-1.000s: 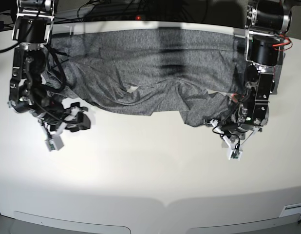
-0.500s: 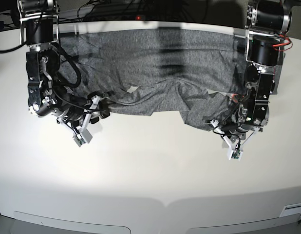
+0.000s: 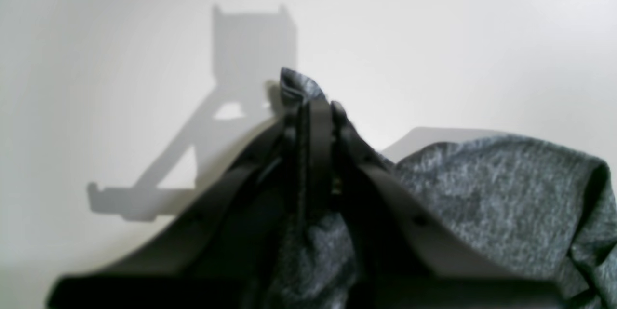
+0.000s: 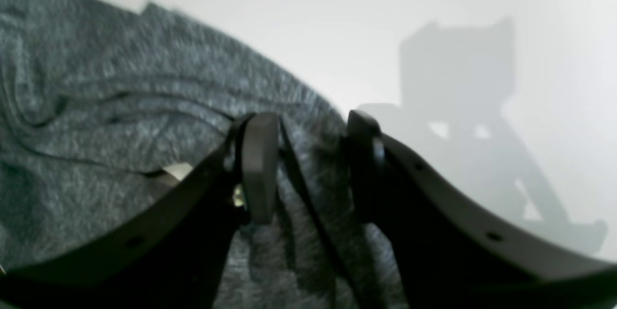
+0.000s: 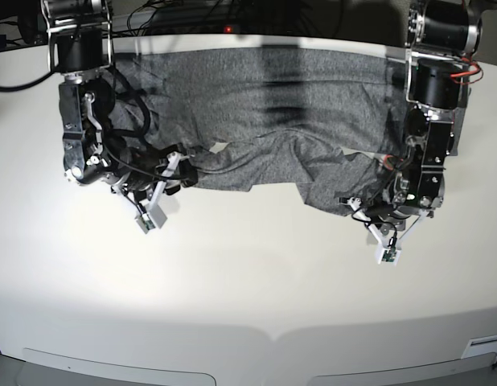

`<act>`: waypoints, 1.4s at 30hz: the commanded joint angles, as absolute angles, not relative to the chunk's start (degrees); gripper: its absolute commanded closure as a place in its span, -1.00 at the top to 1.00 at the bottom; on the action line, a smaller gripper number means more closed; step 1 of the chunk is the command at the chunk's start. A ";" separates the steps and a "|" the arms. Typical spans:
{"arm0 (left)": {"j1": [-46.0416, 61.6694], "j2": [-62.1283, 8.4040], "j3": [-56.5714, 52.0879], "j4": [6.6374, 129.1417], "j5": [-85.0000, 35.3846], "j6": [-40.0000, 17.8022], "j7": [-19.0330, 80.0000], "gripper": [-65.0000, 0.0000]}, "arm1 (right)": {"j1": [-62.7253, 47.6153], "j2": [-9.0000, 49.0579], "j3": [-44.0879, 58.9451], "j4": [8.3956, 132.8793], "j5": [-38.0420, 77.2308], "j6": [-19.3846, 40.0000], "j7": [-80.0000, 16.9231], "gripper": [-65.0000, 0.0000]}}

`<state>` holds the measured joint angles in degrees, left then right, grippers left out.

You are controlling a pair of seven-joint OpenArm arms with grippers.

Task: Fold the T-shirt properly
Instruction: 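Hold the folded edge with both grippers and lift it, then lift the folded edge with both grippers and pull it across the shirt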

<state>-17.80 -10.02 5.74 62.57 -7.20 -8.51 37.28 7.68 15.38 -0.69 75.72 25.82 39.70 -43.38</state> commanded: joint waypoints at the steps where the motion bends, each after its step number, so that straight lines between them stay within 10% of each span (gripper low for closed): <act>1: -19.03 -10.33 5.72 63.20 -7.16 -8.29 37.50 -1.00 | 8.88 15.84 -0.36 76.51 26.68 40.00 -42.46 -0.34; 7: -19.07 -10.35 5.72 63.20 -7.14 -8.29 37.45 -1.00 | 9.04 15.90 -0.34 76.51 25.67 40.00 -42.44 -1.00; 42: -21.65 -23.38 5.72 72.60 -7.16 -8.05 39.20 -1.00 | 16.16 19.99 -0.34 81.30 30.65 40.00 -51.05 -1.00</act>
<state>-19.99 -22.55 6.00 71.44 -7.20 -8.34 40.49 14.72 19.38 -0.69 79.96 29.71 39.72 -52.10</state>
